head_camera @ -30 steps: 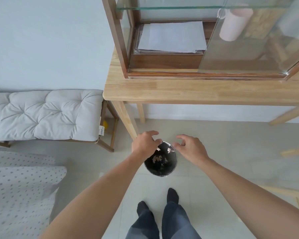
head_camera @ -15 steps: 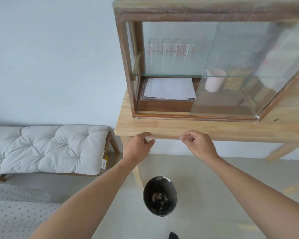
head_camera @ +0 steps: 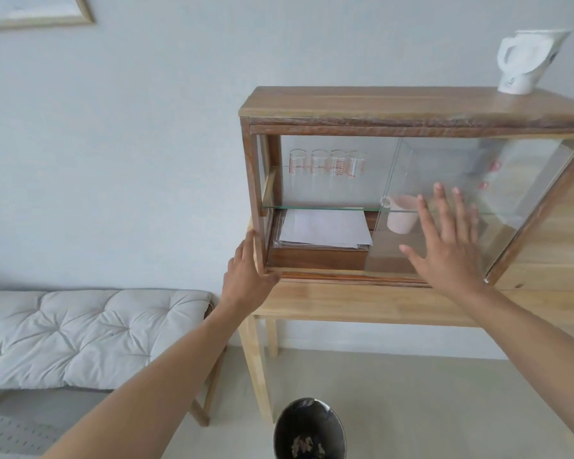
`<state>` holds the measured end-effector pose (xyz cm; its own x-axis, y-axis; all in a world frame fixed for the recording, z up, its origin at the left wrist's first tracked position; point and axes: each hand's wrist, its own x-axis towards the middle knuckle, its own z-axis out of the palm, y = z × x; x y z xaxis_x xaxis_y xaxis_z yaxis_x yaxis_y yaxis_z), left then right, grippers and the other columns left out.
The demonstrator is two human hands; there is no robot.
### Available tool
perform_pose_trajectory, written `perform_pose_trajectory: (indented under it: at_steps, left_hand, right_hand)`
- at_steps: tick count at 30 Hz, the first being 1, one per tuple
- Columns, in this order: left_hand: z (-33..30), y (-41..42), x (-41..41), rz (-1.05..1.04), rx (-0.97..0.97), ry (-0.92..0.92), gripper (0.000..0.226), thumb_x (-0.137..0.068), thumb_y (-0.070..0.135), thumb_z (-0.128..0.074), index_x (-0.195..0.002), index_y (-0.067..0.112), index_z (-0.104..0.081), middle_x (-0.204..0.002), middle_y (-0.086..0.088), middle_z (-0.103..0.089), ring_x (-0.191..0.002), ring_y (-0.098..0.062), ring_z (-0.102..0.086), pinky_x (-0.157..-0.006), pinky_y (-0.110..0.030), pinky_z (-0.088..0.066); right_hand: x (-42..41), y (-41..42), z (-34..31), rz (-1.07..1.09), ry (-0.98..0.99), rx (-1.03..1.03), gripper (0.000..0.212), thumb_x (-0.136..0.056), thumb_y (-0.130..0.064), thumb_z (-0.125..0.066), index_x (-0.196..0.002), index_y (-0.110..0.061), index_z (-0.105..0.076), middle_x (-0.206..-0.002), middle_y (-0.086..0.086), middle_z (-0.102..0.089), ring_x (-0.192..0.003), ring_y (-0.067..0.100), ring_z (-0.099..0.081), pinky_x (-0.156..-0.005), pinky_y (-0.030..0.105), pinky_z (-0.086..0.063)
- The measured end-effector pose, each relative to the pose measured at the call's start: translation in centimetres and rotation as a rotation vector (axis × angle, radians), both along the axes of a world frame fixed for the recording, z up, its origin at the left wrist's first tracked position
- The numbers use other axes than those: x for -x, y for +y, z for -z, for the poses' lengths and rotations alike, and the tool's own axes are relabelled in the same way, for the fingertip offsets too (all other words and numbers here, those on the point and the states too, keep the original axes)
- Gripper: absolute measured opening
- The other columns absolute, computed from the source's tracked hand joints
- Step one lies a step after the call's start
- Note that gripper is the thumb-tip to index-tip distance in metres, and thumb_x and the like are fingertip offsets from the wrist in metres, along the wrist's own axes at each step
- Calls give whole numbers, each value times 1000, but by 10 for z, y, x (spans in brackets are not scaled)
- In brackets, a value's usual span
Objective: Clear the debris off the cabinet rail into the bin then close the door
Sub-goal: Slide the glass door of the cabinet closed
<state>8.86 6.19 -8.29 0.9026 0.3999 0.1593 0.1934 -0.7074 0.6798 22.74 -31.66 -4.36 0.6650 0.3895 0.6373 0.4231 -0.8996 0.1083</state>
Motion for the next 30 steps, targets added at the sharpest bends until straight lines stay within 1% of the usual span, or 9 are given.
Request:
perform_pose_trajectory:
  at_steps: [3,6,8,11,14,17,22,25,30]
  left_hand:
    - [4,-6,-3,38,54,-13,119,-84,41,-83,-160,46,8,-171,6,-29,-149,-33,-40,-114,-58,-41]
    - [7,-10,-2,44,85,-35,124,-84,41,-83,-156,55,16,-173,9,-25,-154,-28,-34,-117,-58,-40]
    - [6,-11,-1,41,98,-40,125,-84,38,-84,-155,59,17,-172,10,-29,-152,-28,-37,-116,-58,-41]
    - [4,-11,1,39,102,-41,124,-86,33,-84,-157,54,15,-168,9,-37,-147,-31,-44,-113,-58,-44]
    - [1,-11,1,42,95,-32,123,-87,32,-83,-158,52,15,-165,8,-42,-144,-32,-47,-111,-58,-44]
    - [2,-8,2,38,69,-29,122,-88,33,-82,-159,51,16,-166,7,-41,-144,-33,-46,-111,-59,-44]
    - [8,-3,1,57,38,-23,125,-86,33,-84,-158,55,16,-166,4,-41,-142,-35,-49,-110,-57,-46]
    - [10,-2,3,60,53,-21,123,-87,35,-83,-156,60,16,-165,5,-44,-143,-34,-49,-112,-57,-45]
    - [8,-3,5,46,70,-28,121,-88,32,-82,-157,60,12,-160,5,-50,-141,-33,-51,-112,-55,-46]
  right_hand:
    - [-19,-20,-4,-5,-94,138,109,-92,-51,-69,-174,-17,-7,-183,13,3,-168,45,4,-128,75,-7]
    - [-26,-22,-3,13,-119,174,125,-81,-45,-87,-174,-12,-9,-183,16,3,-167,49,3,-128,76,-2]
    - [-26,-13,-3,8,-146,184,126,-82,-44,-87,-174,-11,-8,-183,17,4,-166,50,2,-128,76,1]
    - [-27,8,-4,-48,-176,213,124,-85,-47,-85,-174,-11,-7,-183,14,4,-168,45,0,-128,75,2]
    - [-26,39,-8,-83,-192,248,129,-82,-53,-86,-174,-12,-6,-183,11,5,-168,44,-6,-128,75,1]
    - [-21,80,-12,-123,-198,265,133,-79,-56,-87,-174,-14,-4,-183,9,5,-168,42,-6,-128,72,6]
    - [-10,139,-14,-151,-215,281,133,-78,-57,-87,-174,-15,-5,-182,7,4,-166,36,6,-128,71,7]
    - [-6,159,-14,-145,-211,289,132,-79,-57,-86,-174,-15,-5,-183,8,-2,-166,35,6,-128,70,12]
    - [0,183,-14,-159,-188,285,135,-80,-56,-86,-174,-15,1,-184,7,0,-165,35,12,-127,68,16]
